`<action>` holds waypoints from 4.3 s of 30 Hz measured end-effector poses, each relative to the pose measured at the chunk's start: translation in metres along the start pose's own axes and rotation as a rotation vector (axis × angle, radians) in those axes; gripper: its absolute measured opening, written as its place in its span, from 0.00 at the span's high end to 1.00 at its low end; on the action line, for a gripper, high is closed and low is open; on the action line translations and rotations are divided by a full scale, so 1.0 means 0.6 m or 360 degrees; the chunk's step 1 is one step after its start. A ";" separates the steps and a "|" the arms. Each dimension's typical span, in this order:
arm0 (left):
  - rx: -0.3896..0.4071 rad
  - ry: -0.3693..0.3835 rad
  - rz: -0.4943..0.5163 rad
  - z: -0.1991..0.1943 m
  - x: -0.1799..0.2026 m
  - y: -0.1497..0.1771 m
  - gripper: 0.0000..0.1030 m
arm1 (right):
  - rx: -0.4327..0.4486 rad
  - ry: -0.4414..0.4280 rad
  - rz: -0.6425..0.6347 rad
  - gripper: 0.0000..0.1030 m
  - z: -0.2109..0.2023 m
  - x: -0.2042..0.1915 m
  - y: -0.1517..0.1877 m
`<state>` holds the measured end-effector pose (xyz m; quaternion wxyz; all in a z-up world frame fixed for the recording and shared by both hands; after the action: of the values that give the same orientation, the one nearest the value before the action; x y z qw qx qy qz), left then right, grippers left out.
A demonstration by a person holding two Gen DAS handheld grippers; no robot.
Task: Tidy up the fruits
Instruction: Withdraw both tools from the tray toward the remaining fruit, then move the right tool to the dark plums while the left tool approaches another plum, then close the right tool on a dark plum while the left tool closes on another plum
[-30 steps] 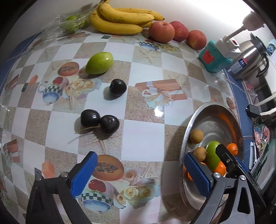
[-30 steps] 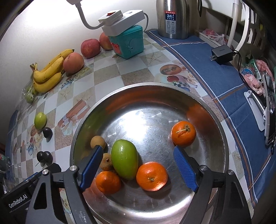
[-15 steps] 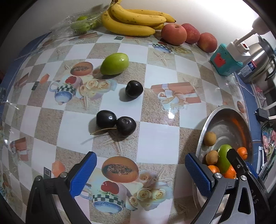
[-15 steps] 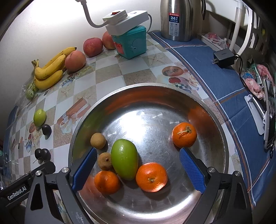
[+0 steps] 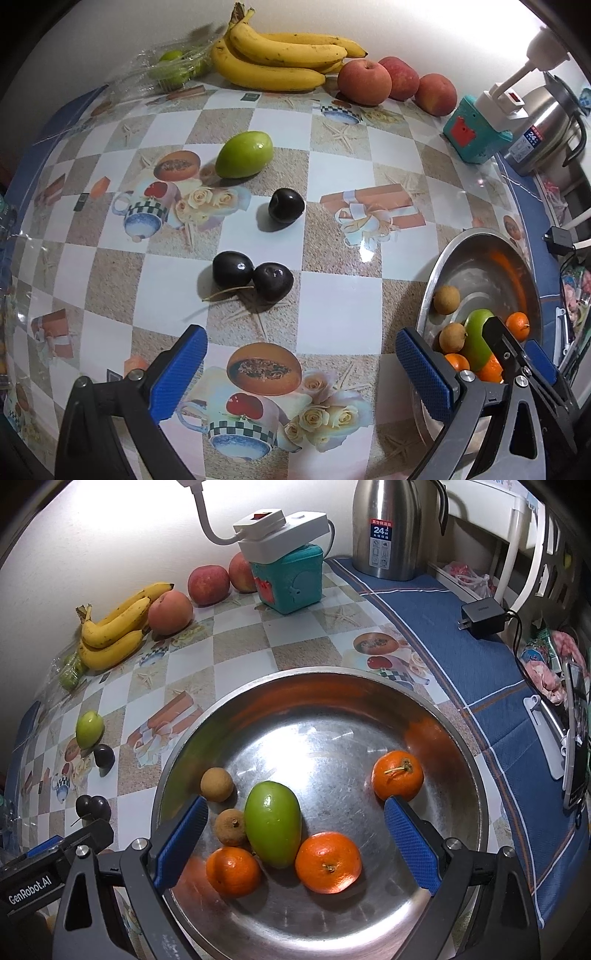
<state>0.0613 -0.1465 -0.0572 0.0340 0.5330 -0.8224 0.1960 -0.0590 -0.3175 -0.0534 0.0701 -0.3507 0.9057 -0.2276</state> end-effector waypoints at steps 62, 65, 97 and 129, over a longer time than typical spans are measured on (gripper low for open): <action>0.0080 0.0035 -0.0475 -0.031 -0.260 -0.056 0.04 | -0.0135 -0.0368 -0.0326 0.33 0.003 -0.305 0.025; 0.0074 0.0036 -0.0461 -0.031 -0.254 -0.057 0.04 | -0.0152 -0.0410 -0.0310 0.43 0.005 -0.309 0.028; 0.0026 0.0055 -0.0451 -0.026 -0.251 -0.056 0.04 | -0.0240 -0.0539 -0.0287 0.76 0.020 -0.317 0.041; -0.0006 0.0329 -0.0244 0.028 -0.125 -0.056 0.31 | -0.0115 -0.0567 0.0041 0.76 -0.027 -0.172 -0.033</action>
<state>0.1258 -0.0997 -0.0832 0.1344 0.5712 -0.7717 0.2453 0.0253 -0.2555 -0.0334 0.2196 -0.3763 0.8910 -0.1282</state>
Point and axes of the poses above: each gripper's, at about its wrist camera, not at the fingertips, and z roughly the way its jaws point, x to its right, y to its underside, the point moved 5 cm from there along z, roughly the way its jaws point, and after that the axes turned 9 degrees about y, right-handed, at the moved point
